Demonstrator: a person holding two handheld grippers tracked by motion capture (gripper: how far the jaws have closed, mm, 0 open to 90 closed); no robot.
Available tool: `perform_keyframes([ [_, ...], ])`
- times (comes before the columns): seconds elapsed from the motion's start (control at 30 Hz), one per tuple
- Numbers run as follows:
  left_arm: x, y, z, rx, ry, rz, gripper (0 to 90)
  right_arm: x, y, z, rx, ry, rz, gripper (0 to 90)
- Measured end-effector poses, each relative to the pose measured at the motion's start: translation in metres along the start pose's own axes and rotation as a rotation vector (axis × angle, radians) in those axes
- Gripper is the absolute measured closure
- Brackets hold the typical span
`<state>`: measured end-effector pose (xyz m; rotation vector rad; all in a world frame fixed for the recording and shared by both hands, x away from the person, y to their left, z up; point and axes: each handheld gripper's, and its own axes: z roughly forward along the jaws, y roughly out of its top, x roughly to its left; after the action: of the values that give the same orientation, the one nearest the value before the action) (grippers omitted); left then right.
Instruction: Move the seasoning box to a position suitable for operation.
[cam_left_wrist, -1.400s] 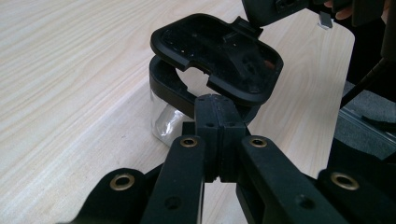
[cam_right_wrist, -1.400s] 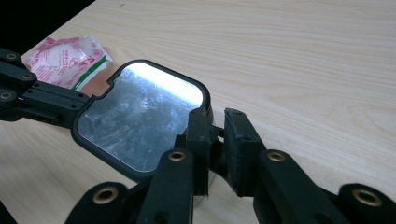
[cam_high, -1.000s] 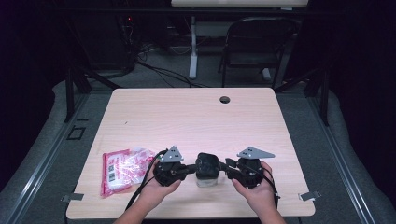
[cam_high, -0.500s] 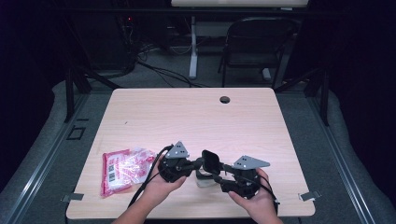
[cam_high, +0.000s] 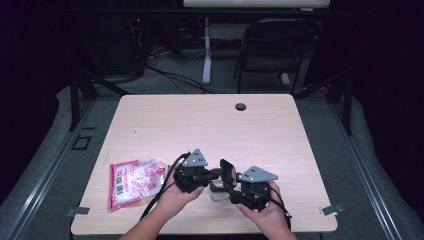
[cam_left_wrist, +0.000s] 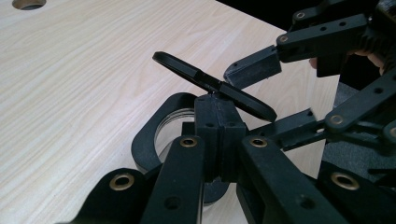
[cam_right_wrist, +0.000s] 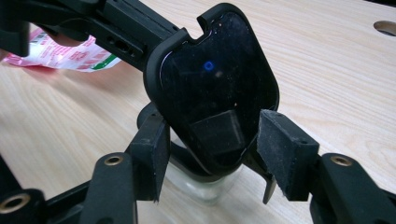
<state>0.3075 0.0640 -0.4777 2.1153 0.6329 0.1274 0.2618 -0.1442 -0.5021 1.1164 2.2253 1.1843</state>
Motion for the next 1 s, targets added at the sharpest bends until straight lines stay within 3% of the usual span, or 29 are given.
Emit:
perform_keyframes([
  [0.2, 0.004, -0.003, 0.003, 0.000, 0.020, -0.006, 86.5, -0.001, 0.001, 0.003, 0.002, 0.002, 0.017, 45.1],
  [0.33, 0.009, -0.007, 0.006, 0.001, 0.070, -0.017, 77.6, -0.001, 0.000, 0.003, -0.003, 0.002, 0.017, 45.5],
  [0.53, 0.020, -0.016, 0.016, 0.051, 0.103, -0.044, 68.1, -0.003, -0.001, 0.002, -0.010, 0.012, 0.033, 46.1],
  [0.77, 0.024, -0.021, 0.024, 0.051, 0.127, -0.057, 64.9, -0.004, -0.001, 0.001, -0.008, 0.015, 0.034, 46.6],
  [0.83, 0.024, -0.023, 0.025, 0.070, 0.125, -0.054, 66.2, -0.004, -0.001, 0.001, -0.011, 0.018, 0.040, 47.0],
  [1.0, 0.025, -0.025, 0.026, 0.062, 0.122, -0.059, 67.4, -0.006, -0.002, -0.001, -0.020, 0.027, 0.051, 49.7],
])
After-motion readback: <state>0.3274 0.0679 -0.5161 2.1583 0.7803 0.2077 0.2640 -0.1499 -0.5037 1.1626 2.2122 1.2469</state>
